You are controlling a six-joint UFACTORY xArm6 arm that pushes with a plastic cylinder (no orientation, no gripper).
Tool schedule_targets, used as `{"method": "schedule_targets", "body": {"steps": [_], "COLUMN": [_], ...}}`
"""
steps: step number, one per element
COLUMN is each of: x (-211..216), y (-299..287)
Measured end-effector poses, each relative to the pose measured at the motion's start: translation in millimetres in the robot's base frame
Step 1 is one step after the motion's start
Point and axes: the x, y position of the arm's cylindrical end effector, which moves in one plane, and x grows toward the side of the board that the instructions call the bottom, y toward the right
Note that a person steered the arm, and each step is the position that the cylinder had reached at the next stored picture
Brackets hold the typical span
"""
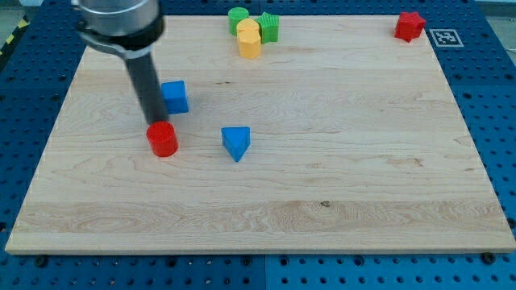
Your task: Slide the red circle to the center
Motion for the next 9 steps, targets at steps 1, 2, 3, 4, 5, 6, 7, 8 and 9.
{"method": "schedule_targets", "body": {"steps": [1,2,3,4,5,6,7,8,9], "x": [18.2,41.7,57.4,57.7,55.0,52.6,38.8,23.2,6.9], "y": [-18.0,-18.0,-18.0,-13.2,18.3,61.2,89.8,120.8,154.1]}}
